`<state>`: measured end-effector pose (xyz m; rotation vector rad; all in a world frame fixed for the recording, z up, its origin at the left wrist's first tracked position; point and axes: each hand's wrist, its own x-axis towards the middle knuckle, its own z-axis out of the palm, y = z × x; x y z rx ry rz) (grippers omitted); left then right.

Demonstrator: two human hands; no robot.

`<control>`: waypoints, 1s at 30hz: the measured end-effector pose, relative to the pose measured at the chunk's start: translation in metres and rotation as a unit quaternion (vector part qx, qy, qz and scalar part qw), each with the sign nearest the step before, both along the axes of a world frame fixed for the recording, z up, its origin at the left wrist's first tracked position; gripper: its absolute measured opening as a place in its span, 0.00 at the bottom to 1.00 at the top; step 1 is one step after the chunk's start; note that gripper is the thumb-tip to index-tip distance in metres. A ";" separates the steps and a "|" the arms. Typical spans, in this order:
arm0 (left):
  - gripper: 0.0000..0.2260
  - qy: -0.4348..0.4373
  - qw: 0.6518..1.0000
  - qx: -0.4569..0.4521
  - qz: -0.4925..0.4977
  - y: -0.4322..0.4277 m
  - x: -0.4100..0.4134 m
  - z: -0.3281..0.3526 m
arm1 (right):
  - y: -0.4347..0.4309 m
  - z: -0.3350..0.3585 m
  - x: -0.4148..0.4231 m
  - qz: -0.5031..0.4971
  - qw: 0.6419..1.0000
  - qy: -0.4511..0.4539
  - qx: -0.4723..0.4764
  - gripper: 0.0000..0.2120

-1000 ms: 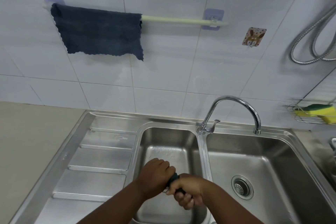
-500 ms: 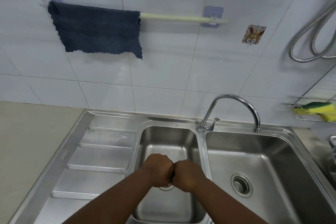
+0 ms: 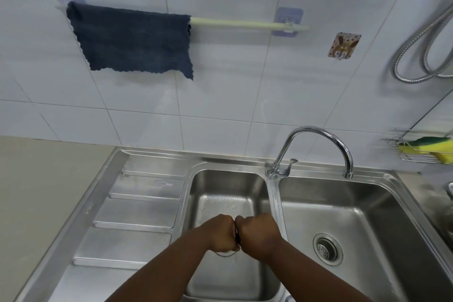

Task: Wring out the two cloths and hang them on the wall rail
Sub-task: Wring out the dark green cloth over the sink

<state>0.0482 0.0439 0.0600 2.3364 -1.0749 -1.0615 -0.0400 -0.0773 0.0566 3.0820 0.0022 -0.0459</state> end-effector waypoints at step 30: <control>0.13 0.000 0.948 -0.253 0.194 0.027 0.003 0.002 | -0.016 0.029 0.002 -0.255 0.702 -0.018 0.665 0.08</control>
